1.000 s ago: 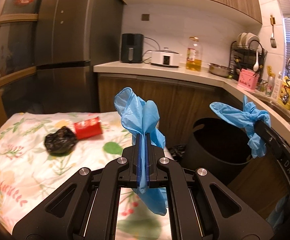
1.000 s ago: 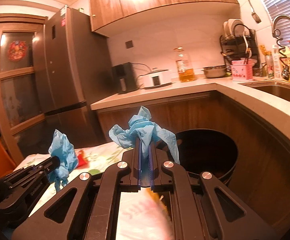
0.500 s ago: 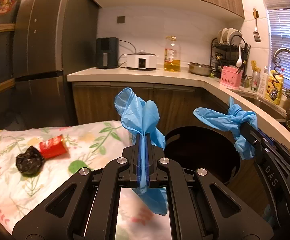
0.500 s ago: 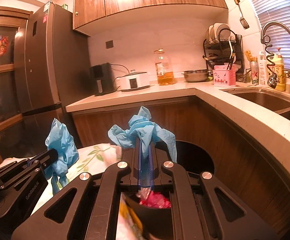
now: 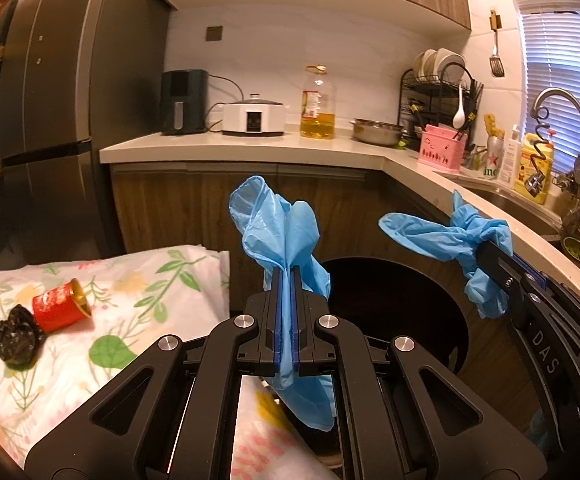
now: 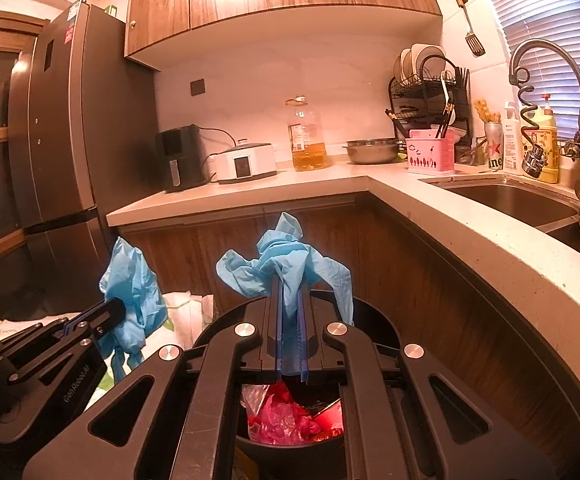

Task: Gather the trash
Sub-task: 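Carry both blue gloves over the black bin, then open both grippers over the bin to drop the blue gloves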

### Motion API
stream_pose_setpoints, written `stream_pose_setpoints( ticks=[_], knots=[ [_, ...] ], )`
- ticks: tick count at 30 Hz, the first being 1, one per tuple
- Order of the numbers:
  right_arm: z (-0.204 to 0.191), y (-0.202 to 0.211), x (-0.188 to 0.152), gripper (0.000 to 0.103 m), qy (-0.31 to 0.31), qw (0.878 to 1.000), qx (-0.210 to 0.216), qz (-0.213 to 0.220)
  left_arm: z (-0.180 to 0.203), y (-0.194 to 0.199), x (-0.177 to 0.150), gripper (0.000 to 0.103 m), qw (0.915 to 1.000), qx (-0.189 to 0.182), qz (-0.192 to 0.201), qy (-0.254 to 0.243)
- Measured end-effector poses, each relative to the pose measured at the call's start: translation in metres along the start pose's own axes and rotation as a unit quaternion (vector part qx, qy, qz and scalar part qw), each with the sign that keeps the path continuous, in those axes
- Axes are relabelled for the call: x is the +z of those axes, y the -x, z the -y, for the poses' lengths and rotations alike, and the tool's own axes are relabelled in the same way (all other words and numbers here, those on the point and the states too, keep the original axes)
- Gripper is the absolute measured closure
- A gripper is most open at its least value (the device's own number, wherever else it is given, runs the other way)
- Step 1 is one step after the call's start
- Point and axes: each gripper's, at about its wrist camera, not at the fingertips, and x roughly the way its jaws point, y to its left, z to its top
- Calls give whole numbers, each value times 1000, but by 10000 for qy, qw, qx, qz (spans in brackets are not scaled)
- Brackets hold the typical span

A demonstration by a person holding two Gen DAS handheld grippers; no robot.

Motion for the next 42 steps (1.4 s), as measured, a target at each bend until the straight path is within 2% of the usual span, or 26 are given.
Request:
stream_pose_setpoints(
  ticks=[12,31,35,37,39,42],
  knots=[
    [4,-13,-3,96,-64,10000,17,-2,12,-21,-3,101,9992,-366,-16,-133],
    [17,-31,-6,95,-156,9998,32,-95,31,-45,-10,101,9976,-621,-105,-285],
    [21,-33,-6,91,-182,9998,6,-89,35,-50,-12,100,9972,-649,-149,-338],
    [23,-33,-6,81,-223,9997,-10,-83,37,-52,-13,100,9970,-655,-189,-361],
    [25,-32,-5,75,-237,9997,-29,-57,38,-54,-15,97,9969,-655,-218,-378],
    [27,-31,-4,70,-242,9997,-58,-40,38,-56,-17,74,9969,-648,-246,-382]
  ],
)
